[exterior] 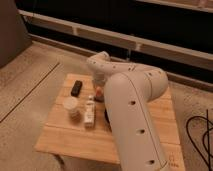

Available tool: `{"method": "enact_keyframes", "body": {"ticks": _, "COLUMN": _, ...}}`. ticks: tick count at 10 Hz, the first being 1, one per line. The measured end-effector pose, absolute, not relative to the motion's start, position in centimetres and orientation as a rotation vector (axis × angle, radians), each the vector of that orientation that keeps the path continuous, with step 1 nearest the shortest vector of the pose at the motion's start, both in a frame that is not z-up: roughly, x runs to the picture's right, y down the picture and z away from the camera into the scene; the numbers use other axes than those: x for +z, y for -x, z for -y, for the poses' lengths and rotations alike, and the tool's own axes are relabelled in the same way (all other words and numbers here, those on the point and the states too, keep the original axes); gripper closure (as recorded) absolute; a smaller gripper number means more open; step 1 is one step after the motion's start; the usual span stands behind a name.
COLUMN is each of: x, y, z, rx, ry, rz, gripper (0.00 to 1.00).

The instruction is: Place the pepper on the white sponge

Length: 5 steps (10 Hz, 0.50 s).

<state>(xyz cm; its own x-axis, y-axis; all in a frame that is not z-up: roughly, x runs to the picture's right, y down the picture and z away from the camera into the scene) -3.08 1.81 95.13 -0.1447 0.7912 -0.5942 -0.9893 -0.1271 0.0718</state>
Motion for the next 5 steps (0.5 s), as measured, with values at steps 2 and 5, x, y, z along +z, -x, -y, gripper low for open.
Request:
{"method": "enact_keyframes", "body": {"ticks": 2, "x": 95.1, "y": 2.9, "z": -1.9, "rx": 1.661, "ry": 0.495, "rz": -0.537, "gripper": 0.22}}
{"method": "enact_keyframes", "body": {"ticks": 5, "x": 94.0, "y": 2.4, "z": 0.0, "rx": 1.68, "ry": 0.464, "rz": -0.505, "gripper": 0.22}}
